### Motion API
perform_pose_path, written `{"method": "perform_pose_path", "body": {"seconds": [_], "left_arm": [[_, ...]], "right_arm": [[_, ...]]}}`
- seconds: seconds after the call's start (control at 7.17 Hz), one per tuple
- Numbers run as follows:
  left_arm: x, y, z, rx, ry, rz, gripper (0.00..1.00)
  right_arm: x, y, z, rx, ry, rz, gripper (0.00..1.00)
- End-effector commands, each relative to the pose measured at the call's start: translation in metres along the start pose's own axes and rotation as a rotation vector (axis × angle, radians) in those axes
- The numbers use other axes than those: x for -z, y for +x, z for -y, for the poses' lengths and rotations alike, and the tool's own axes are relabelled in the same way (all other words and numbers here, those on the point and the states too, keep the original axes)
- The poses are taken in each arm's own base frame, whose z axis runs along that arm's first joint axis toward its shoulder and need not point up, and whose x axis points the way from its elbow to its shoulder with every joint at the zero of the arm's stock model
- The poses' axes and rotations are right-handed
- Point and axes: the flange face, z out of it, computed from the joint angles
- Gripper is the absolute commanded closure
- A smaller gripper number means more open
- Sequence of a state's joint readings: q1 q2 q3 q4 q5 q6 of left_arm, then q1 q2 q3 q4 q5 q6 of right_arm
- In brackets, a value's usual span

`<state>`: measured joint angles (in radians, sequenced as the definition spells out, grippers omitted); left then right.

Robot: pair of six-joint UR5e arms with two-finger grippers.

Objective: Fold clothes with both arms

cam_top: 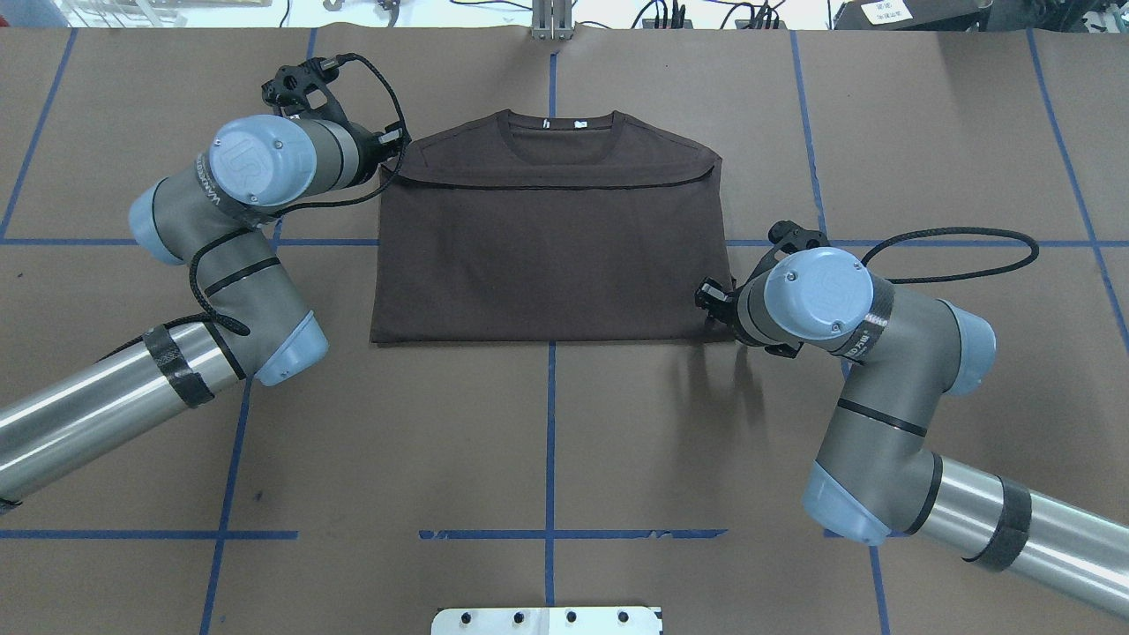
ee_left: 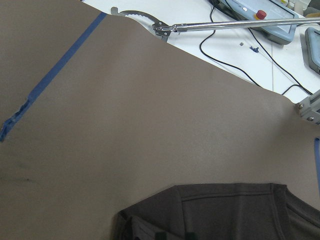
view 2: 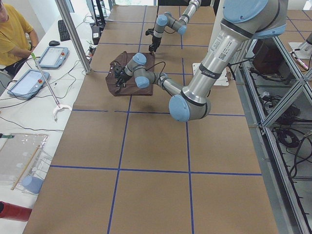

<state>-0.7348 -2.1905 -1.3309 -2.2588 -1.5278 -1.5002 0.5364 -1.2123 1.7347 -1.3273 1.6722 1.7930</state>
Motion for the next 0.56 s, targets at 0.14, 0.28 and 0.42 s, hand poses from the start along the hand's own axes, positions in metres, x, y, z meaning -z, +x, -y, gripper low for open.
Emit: {"method": "perform_pose_path", "body": {"seconds": [0.14, 0.28, 0.42], "left_arm": [[-0.0001, -0.0002, 0.0000, 0.000, 0.000, 0.003, 0.76], [-0.0007, -0.0007, -0.0001, 0.000, 0.000, 0.005, 0.76], [-0.0014, -0.0012, -0.0002, 0.000, 0.000, 0.006, 0.76]], "right_arm": [[-0.0010, 0.0028, 0.0003, -0.001, 0.002, -0.003, 0.82], [0.0002, 0.0010, -0.0022, -0.021, -0.001, 0.000, 1.00], [0.0026, 0.0008, -0.0026, -0.026, -0.002, 0.005, 1.00]]}}
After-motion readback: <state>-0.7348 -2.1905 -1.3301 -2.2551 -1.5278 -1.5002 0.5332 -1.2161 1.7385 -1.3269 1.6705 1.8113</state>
